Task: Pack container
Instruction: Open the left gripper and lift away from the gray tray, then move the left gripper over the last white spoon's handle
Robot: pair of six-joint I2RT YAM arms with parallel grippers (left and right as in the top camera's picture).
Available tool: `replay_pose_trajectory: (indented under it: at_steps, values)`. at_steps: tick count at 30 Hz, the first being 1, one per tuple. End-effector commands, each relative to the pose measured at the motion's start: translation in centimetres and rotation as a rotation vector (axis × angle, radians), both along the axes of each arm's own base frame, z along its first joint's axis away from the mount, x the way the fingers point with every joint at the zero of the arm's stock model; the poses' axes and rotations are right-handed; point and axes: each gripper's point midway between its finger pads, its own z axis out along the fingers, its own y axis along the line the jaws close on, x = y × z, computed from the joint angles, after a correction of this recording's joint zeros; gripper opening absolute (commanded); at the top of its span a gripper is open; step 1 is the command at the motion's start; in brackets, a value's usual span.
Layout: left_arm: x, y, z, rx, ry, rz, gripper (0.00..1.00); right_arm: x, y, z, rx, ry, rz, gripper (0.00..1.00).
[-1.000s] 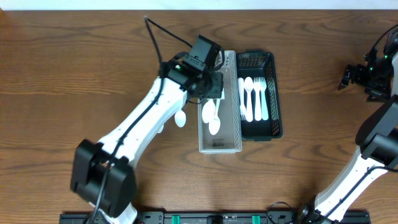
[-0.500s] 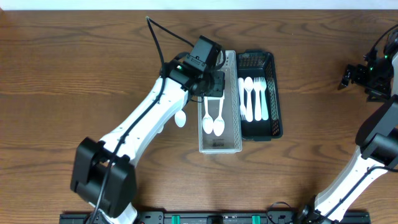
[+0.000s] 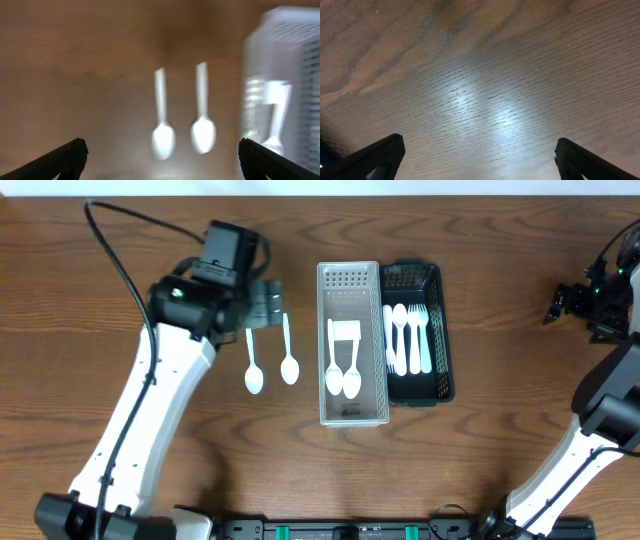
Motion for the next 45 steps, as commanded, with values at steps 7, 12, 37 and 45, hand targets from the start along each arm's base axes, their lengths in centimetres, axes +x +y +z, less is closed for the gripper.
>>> replay_pose_trajectory:
  at_steps: [7, 12, 37, 45]
  values:
    - [-0.3, 2.5, -3.8, 0.072, 0.115, 0.048, 0.98, 0.0, 0.0, 0.3, 0.001, -0.006, -0.015, 0.99]
    - [-0.2, 3.6, -7.4, 0.096, 0.224, 0.078, 0.98, 0.0, 0.0, 0.3, 0.001, -0.006, -0.016, 0.99]
    - [0.7, 2.1, -17.1, 0.042, 0.45, 0.064, 0.98, 0.0, -0.1, 0.3, 0.001, -0.006, -0.016, 0.99]
    - [0.7, 1.5, -17.3, 0.007, 0.453, 0.056, 0.98, 0.0, -0.1, 0.3, 0.0, -0.005, -0.016, 0.99]
